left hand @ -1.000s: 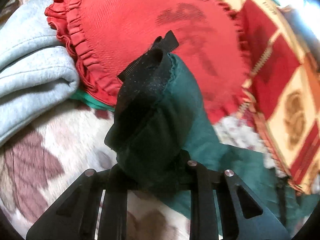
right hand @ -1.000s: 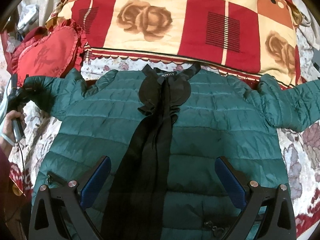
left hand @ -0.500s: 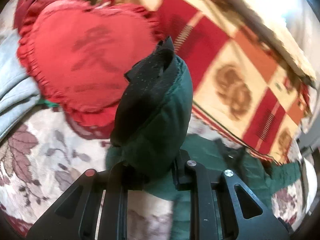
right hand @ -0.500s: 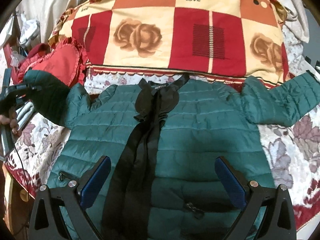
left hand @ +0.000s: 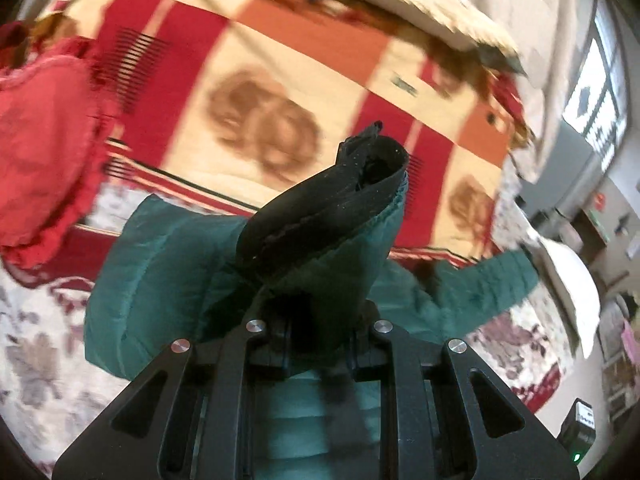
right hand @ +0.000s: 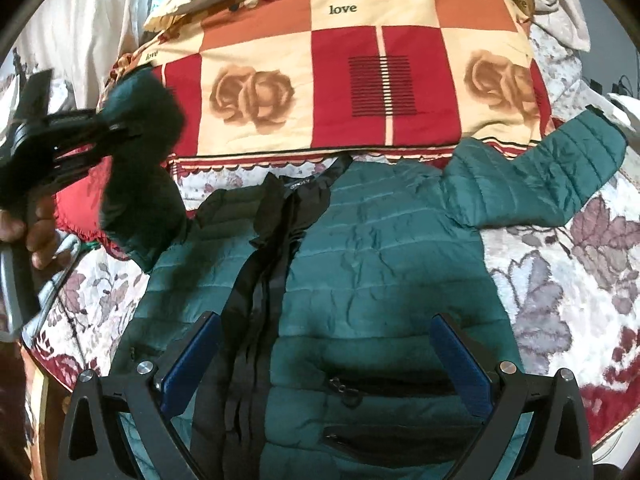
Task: Fold large clothes
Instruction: 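Carry the held sleeve across the jacket body toward the right tool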
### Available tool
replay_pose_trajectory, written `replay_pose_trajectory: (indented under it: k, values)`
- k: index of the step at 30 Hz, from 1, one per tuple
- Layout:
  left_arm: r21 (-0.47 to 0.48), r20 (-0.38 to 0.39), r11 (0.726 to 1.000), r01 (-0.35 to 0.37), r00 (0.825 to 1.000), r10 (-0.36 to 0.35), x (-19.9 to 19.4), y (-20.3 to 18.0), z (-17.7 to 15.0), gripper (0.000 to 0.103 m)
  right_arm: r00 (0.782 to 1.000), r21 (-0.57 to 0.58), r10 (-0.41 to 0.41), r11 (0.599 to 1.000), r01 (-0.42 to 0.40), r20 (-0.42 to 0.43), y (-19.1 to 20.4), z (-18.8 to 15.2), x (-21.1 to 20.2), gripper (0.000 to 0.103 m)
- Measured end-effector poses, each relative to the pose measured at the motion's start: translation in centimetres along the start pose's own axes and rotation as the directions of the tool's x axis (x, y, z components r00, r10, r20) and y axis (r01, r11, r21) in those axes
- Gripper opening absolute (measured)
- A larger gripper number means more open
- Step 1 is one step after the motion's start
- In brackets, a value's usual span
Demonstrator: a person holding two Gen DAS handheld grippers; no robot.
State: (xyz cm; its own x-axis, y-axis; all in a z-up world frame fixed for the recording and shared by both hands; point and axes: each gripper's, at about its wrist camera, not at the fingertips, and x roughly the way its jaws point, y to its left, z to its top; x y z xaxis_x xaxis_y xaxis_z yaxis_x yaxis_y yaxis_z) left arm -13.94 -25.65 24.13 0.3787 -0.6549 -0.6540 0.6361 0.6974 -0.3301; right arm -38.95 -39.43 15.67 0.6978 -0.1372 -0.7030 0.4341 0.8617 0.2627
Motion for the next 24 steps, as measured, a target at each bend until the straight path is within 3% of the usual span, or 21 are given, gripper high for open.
replay_pose_trajectory:
  k: [4,8,12,15,17,20,21,24]
  values:
    - [0.017,-0.052,0.999,0.032,0.998,-0.031,4.0,-3.2,-1.4,0.018,1.0,0.022,0.012,1.0,-0.012,0.008,-1.4,0.0,-0.4,0.103]
    - [0.044,-0.113,0.999,0.016,0.994,-0.01,8.5,-5.2,-3.2,0.018,1.0,0.052,-0.001,0.999,0.0,0.007,-2.9,0.0,-0.6,0.103]
    - [0.037,-0.166,0.999,0.002,0.986,0.004,12.0,-5.6,-5.1,0.018,1.0,0.091,0.011,0.996,-0.011,-0.001,-4.1,-0.1,-0.5,0.103]
    - [0.049,-0.157,0.999,-0.014,0.987,0.021,13.0,-5.7,-5.9,0.019,0.999,0.124,0.053,0.991,-0.053,0.0,-4.7,-0.2,-0.4,0.103]
    - [0.018,-0.162,0.999,0.041,0.986,-0.038,13.3,-5.4,-6.1,0.031,0.998,0.137,0.061,0.989,-0.061,0.003,-4.7,-0.3,-0.4,0.103]
    - [-0.036,-0.16,0.991,0.131,0.978,-0.136,13.0,-4.9,-6.0,0.076,0.997,0.143,0.075,0.987,-0.074,-0.002,-4.5,-0.3,-0.4,0.103]
    - [-0.036,-0.154,0.989,0.142,0.977,-0.146,12.7,-4.8,-5.9,0.082,0.997,0.143,0.076,0.987,-0.075,-0.003,-4.4,-0.3,-0.4,0.103]
    - [-0.043,-0.157,0.988,0.149,0.976,-0.154,11.6,-4.6,-5.4,0.082,0.998,0.123,0.068,0.99,-0.067,-0.001,-4.1,-0.3,-0.6,0.103]
